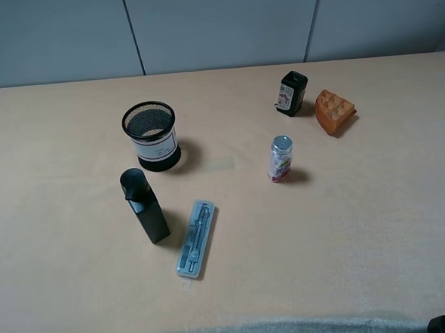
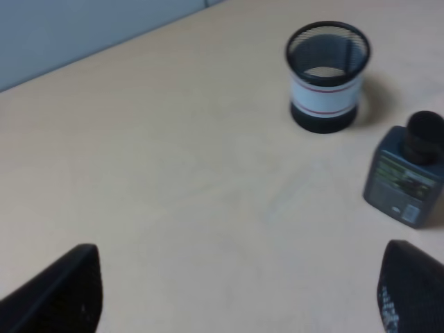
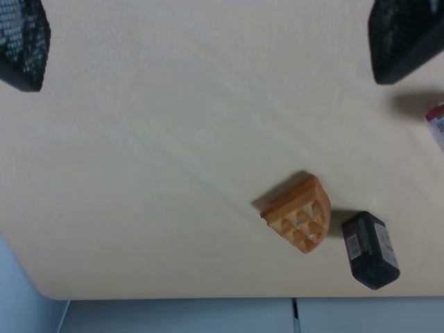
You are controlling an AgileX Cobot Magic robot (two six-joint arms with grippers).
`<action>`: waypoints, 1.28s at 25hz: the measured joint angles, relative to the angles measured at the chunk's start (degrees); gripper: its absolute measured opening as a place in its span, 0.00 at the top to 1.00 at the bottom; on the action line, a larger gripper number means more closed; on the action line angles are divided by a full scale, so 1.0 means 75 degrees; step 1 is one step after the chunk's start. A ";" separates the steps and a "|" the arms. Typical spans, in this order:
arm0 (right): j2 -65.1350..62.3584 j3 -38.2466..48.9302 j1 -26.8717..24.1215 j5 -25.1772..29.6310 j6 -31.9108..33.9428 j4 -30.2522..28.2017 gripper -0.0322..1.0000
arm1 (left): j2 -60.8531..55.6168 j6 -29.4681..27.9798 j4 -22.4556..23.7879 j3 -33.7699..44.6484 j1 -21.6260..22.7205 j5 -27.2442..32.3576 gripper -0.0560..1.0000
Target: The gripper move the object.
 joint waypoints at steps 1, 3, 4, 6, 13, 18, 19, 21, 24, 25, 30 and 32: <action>0.0000 0.0000 0.0000 0.0000 0.0000 0.0000 0.30 | -0.0072 0.0000 0.0000 0.0158 0.0126 -0.0122 0.20; 0.0000 0.0000 0.0000 0.0000 0.0000 0.0000 0.30 | -0.0197 0.0000 -0.0009 0.0418 0.0319 -0.0307 0.20; 0.0000 0.0000 0.0000 0.0000 0.0000 0.0000 0.30 | -0.0275 0.0003 -0.0009 0.0548 0.0409 -0.0366 0.20; 0.0000 0.0000 0.0000 0.0000 0.0000 0.0000 0.30 | -0.0491 0.0003 -0.0009 0.0816 0.0552 -0.0415 0.20; 0.0000 0.0000 0.0000 0.0000 0.0000 0.0000 0.30 | -0.1379 -0.0406 -0.0028 0.1584 0.1077 -0.0485 0.20; 0.0000 0.0000 0.0000 0.0000 0.0000 0.0000 0.30 | -0.1444 -0.0525 -0.0194 0.1900 0.1496 -0.0481 0.20; 0.0000 0.0000 0.0000 0.0000 0.0000 0.0000 0.30 | -0.1444 -0.0525 -0.0224 0.1912 0.1544 -0.0481 0.20; 0.0000 0.0000 0.0000 0.0000 0.0000 0.0000 0.30 | -0.1444 -0.0525 -0.0246 0.1938 0.1603 -0.0481 0.20; 0.0000 0.0000 0.0000 0.0000 0.0000 0.0000 0.30 | -0.1444 -0.0525 -0.0263 0.1938 0.1609 -0.0481 0.20; 0.0000 0.0000 0.0000 0.0000 0.0000 0.0000 0.30 | -0.1444 -0.0525 -0.0263 0.1938 0.1609 -0.0481 0.20; 0.0000 0.0000 0.0000 0.0000 0.0000 0.0000 0.30 | -0.1444 -0.0525 -0.0263 0.1938 0.1719 -0.0481 0.20; 0.0000 0.0000 0.0000 0.0000 0.0000 0.0000 0.30 | -0.1444 -0.0525 -0.0255 0.1938 0.1761 -0.0481 0.20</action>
